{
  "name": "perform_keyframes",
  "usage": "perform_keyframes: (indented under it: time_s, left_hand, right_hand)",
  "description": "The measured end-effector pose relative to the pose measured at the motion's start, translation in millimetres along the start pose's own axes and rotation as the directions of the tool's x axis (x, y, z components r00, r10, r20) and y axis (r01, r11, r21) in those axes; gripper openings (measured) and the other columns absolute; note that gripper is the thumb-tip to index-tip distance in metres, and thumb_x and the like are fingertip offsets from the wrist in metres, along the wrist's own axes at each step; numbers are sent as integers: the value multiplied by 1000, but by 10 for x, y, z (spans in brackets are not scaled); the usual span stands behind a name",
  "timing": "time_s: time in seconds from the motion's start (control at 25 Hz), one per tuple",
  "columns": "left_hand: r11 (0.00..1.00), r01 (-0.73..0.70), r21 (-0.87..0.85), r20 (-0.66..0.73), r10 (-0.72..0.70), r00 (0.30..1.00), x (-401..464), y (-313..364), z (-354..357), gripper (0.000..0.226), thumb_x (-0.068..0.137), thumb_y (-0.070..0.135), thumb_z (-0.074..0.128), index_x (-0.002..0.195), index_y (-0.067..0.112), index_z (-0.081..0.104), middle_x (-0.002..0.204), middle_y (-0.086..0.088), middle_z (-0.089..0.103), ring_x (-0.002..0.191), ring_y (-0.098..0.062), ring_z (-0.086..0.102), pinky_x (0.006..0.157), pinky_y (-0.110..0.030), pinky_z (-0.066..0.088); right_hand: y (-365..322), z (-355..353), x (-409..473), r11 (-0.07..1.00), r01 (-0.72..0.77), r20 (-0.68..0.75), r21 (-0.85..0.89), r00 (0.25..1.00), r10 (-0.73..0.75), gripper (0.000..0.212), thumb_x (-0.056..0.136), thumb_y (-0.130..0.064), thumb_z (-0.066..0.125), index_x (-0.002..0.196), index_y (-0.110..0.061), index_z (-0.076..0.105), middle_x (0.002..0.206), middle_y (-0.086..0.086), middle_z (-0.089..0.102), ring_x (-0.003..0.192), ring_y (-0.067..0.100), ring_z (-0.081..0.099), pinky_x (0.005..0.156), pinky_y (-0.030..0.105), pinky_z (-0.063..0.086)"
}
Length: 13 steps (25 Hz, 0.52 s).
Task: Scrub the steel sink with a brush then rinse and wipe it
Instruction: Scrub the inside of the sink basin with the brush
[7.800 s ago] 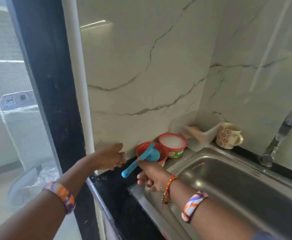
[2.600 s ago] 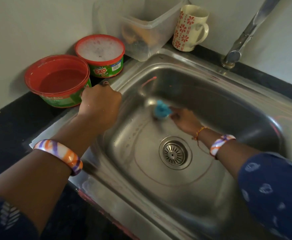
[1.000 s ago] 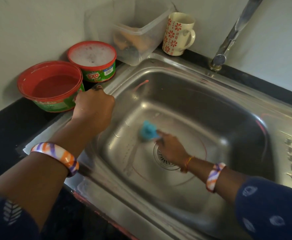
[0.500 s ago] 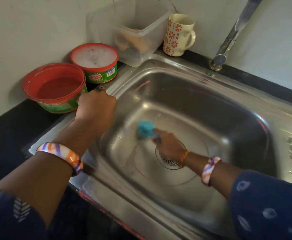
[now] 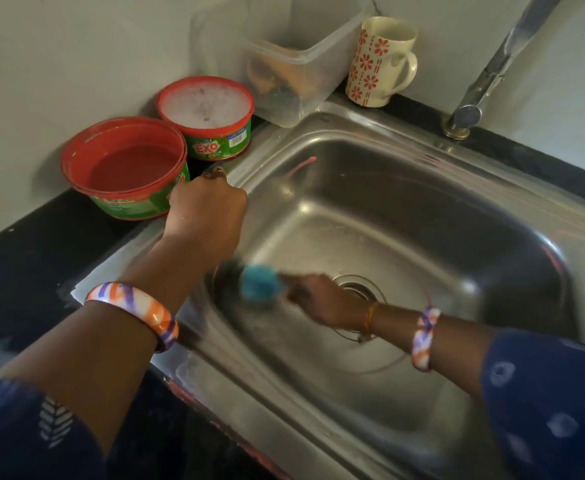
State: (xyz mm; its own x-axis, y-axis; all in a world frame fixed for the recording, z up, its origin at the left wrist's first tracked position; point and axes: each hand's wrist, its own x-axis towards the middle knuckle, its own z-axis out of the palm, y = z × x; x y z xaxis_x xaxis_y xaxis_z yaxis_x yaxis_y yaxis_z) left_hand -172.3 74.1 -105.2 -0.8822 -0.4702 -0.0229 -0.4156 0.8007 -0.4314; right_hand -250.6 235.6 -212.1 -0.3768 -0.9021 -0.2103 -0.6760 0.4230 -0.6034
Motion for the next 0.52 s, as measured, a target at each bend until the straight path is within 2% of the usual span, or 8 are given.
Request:
perform_keyframes:
  time_s: [0.08, 0.12, 0.16, 0.24, 0.28, 0.4, 0.48, 0.52]
  left_hand:
    - [1000, -5, -6, 0, 5, 1000, 9, -7, -1, 30, 92, 22, 55, 121, 19, 56, 118, -10, 55, 99, -30, 61, 63, -31, 37]
    - [1000, -4, -12, 4, 4, 1000, 9, -5, -1, 30, 91, 22, 56, 121, 20, 56, 118, -10, 54, 99, -30, 61, 64, -31, 37]
    - [1000, -1, -16, 9, 1, 1000, 7, -1, 0, 30, 91, 23, 57, 121, 20, 56, 119, -11, 53, 99, -30, 61, 64, -31, 37]
    - [1000, 1, -9, 7, -1, 1000, 8, 16, -5, 31, 91, 24, 57, 121, 19, 56, 119, -11, 52, 97, -29, 61, 63, -31, 38]
    - [1000, 2, -5, 6, -2, 1000, 14, 19, -9, 31, 91, 24, 57, 121, 18, 56, 119, -12, 52, 97, -30, 61, 64, -32, 40]
    - [1000, 18, -22, 12, -18, 1000, 28, 29, -14, 32, 91, 21, 56, 123, 18, 55, 120, -13, 52, 102, -34, 60, 74, -38, 49]
    - [1000, 17, -12, 5, -17, 1000, 36, 11, -18, 31, 91, 20, 56, 122, 19, 56, 119, -13, 53, 101, -34, 60, 77, -41, 51]
    - [1000, 19, -17, 10, -19, 1000, 37, 6, -16, 31, 91, 20, 56, 122, 19, 56, 119, -12, 54, 102, -33, 60, 77, -41, 51]
  right_hand:
    - [96, 7, -58, 975, 196, 116, -108, 976, -184, 37, 97, -20, 46, 133, -16, 51, 127, 9, 62, 116, 25, 58, 95, 30, 43]
    - [193, -106, 74, 978, 125, 28, -169, 992, -122, 36, 97, -21, 44, 133, -18, 51, 125, 11, 62, 114, 28, 59, 94, 33, 44]
    - [319, -265, 274, 976, -93, -121, -195, 990, 70, 36, 98, -20, 42, 132, -17, 51, 124, 14, 62, 112, 32, 59, 91, 35, 45]
    - [489, -526, 552, 874, -484, -371, -48, 821, 435, 35, 98, -17, 38, 130, -11, 50, 124, 20, 60, 113, 37, 57, 90, 37, 44]
    - [425, -505, 584, 871, -491, -383, -27, 809, 445, 35, 97, -15, 38, 130, -8, 51, 125, 21, 59, 114, 37, 56, 91, 37, 43]
    - [26, -22, 184, 999, -33, -87, -30, 996, 31, 34, 95, -14, 43, 127, -13, 55, 122, 14, 64, 113, 28, 59, 94, 32, 44]
    - [-22, 69, -240, 986, 162, 116, -46, 981, -155, 34, 96, -21, 46, 129, -23, 52, 118, 7, 67, 107, 23, 62, 87, 28, 46]
    - [127, -10, -244, 976, 178, 86, -128, 982, -168, 34, 97, -24, 44, 130, -26, 51, 116, 7, 68, 104, 23, 63, 84, 29, 46]
